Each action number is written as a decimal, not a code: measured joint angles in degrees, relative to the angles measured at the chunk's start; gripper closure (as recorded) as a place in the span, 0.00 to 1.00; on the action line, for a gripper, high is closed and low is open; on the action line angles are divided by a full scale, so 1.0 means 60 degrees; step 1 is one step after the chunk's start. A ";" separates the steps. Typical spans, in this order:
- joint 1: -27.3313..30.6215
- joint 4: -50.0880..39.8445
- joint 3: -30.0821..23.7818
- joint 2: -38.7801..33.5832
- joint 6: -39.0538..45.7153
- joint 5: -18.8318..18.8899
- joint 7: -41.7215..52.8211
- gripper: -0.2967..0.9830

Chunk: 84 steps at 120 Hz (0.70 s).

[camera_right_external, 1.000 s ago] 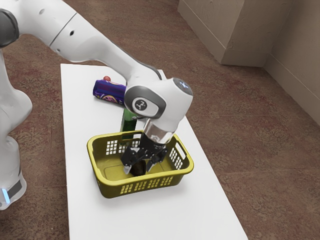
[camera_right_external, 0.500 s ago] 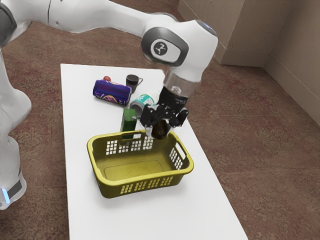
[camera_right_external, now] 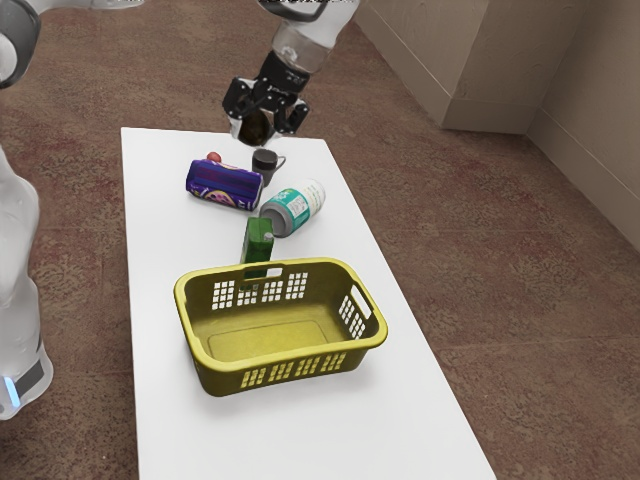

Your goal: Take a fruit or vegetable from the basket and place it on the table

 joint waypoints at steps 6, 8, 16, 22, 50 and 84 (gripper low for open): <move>0.0046 -0.0246 0.0311 0.0000 0.0186 0.0131 0.0702 0.50; 0.0063 -0.0364 0.0396 0.0004 0.0275 0.0169 0.0934 0.50; 0.0097 -0.0975 0.0598 0.0025 0.0740 0.0277 0.1820 0.50; 0.0094 -0.1434 0.0660 0.0037 0.1151 0.0323 0.2427 0.50; 0.0026 -0.2548 0.0629 0.0064 0.2593 0.0219 0.4680 0.51; 0.0048 -0.3119 0.0662 0.0140 0.3539 -0.0070 0.6499 0.35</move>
